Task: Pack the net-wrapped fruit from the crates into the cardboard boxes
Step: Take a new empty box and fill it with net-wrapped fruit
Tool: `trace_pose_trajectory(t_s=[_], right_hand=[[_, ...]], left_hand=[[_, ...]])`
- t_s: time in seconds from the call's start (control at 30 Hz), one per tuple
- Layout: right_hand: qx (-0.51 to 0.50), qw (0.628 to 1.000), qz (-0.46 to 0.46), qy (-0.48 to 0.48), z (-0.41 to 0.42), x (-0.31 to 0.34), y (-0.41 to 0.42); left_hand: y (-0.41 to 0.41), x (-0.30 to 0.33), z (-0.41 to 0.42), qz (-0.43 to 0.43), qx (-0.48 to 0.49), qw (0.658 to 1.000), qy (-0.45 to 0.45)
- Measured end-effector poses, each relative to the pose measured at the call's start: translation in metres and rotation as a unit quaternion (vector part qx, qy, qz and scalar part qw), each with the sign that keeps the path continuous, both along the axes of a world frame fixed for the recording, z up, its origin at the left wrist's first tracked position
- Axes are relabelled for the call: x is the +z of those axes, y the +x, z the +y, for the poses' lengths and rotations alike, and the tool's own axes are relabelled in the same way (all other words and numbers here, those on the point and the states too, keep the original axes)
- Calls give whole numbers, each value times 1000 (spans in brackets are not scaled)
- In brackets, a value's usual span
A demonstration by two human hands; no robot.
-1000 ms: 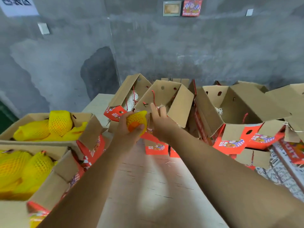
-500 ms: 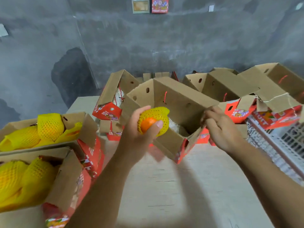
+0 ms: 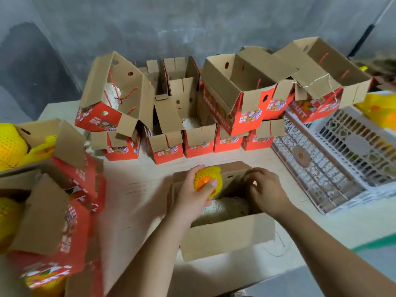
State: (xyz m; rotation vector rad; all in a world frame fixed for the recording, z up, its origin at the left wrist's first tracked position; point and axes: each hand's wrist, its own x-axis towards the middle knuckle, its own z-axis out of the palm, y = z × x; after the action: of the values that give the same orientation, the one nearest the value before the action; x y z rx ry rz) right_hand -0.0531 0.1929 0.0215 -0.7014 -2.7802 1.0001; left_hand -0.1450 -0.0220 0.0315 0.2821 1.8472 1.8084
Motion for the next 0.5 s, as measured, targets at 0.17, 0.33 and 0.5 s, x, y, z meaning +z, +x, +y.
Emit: trace_pose_trajectory(t_s=[0.17,0.33,0.5], right_hand=[[-58,817,105,-565,-68,18,7],[-80,749,125,-646,-76,19,5],[-117,801,107,-577,-99,7,-11]], left_hand=[[12,-11,21,47,-96,993,43],[24,-18,14,165,-84,982,-23],[36,-26,-10,289,-63,942,-159]])
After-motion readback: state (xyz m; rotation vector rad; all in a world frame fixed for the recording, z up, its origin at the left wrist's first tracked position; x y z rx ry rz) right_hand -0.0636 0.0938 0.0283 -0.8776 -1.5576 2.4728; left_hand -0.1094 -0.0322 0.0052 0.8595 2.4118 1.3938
